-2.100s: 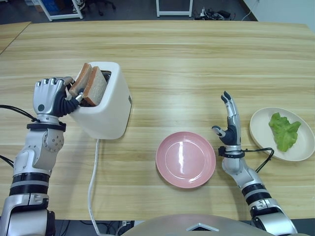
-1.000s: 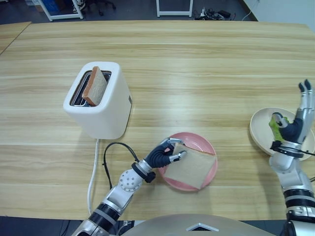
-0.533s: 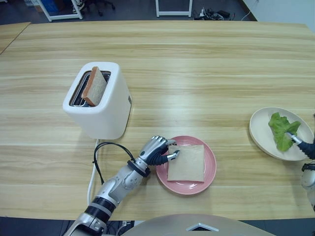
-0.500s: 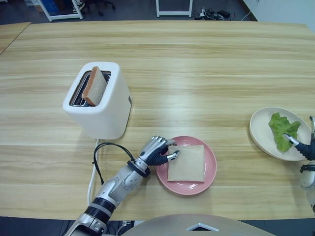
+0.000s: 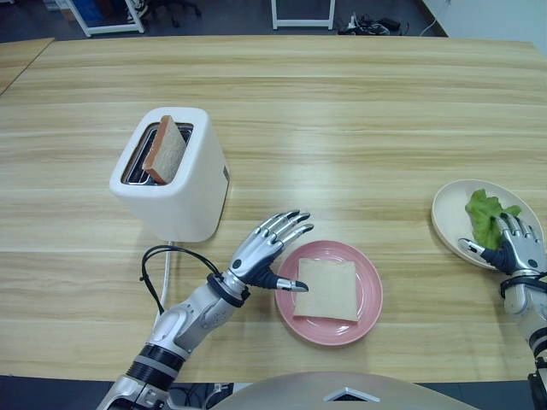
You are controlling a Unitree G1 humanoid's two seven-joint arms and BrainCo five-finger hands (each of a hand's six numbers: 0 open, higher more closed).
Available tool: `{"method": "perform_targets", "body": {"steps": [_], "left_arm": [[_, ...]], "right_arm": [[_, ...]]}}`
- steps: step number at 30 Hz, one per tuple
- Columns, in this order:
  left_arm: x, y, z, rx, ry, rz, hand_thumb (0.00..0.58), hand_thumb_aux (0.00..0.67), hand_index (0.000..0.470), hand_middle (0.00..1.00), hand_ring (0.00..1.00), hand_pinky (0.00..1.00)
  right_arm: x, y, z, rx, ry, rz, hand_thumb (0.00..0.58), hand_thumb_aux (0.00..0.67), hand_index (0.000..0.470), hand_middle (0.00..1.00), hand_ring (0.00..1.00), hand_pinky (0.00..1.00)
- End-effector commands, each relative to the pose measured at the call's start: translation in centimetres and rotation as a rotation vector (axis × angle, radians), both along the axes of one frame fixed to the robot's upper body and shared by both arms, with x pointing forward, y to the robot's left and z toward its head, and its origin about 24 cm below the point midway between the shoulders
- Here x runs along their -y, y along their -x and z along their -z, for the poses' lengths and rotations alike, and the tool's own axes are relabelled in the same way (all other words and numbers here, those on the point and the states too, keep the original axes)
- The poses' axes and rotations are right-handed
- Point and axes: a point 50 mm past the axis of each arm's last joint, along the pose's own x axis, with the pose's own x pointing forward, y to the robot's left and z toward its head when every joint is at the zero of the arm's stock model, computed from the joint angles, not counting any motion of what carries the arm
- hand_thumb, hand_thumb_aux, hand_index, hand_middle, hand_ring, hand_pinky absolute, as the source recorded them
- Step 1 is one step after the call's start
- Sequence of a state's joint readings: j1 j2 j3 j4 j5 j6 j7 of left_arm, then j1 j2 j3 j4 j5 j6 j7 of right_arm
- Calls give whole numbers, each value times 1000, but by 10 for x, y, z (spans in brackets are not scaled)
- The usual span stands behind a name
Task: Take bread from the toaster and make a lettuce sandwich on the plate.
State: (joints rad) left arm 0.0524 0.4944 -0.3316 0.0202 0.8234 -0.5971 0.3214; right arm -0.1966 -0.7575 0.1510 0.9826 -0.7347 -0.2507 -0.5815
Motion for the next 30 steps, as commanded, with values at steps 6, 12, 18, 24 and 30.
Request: {"method": "perform_targets", "body": {"steps": [6, 12, 18, 24, 30], "left_arm": [[-16, -2, -8, 52, 24, -40, 0, 0, 0, 0, 0, 0], [-23, -4, -8, 65, 48, -90, 0, 0, 0, 0, 0, 0], [-30, -8, -16, 129, 120, -140, 0, 0, 0, 0, 0, 0], [-36, -13, -23, 191, 168, -201, 0, 0, 0, 0, 0, 0], [-37, -16, -26, 210, 177, -218, 0, 0, 0, 0, 0, 0]], "right_arm": [[-7, -1, -2, 72, 42, -37, 580, 670, 470, 0, 0, 0], [-21, -10, -16, 244, 87, -96, 580, 670, 470, 0, 0, 0], [-80, -18, -58, 563, -64, -378, 580, 670, 470, 0, 0, 0], [-169, -6, -55, 489, -389, -852, 580, 670, 470, 0, 0, 0], [-233, 9, -28, 343, -558, -1141, 580, 670, 470, 0, 0, 0]]}}
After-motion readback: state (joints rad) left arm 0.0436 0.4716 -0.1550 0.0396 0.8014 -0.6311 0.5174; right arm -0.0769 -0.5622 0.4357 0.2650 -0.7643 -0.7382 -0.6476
